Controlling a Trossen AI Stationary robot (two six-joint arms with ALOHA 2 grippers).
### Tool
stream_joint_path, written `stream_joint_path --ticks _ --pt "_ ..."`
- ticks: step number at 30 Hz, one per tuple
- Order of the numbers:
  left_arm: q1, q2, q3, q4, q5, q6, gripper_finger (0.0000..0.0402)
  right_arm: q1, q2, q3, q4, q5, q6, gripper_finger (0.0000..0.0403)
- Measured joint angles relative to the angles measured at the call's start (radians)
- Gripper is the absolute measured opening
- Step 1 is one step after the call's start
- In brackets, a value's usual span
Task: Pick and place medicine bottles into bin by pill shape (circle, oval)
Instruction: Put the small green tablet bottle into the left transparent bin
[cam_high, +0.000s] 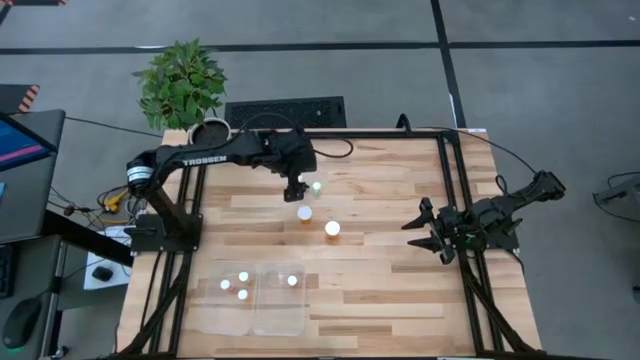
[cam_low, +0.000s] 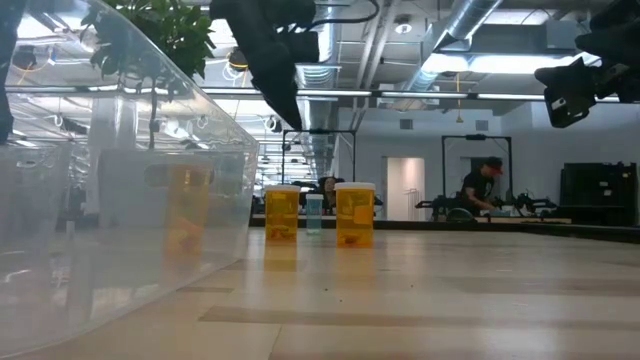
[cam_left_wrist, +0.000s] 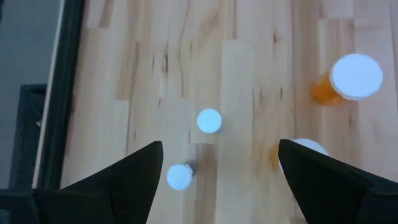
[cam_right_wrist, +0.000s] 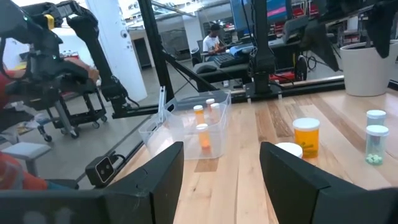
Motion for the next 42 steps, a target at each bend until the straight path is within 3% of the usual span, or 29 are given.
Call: stream_joint_path --ticks 8,19,42 --pt "0.027 0.093 0.000 0.133 0.013 0.075 0.0313 0.000 0.000 0.000 0.000 0.000 -0.007 0.0226" --pt "0.060 0.250 0.000 0.185 0.029 0.103 0.0313 0.000 0.000 0.000 0.000 0.000 -0.007 0.0226" --pt "0.043 0.284 -0.001 0.138 0.056 0.114 0.0302 0.000 0.000 0.000 0.000 0.000 -0.007 0.0226"
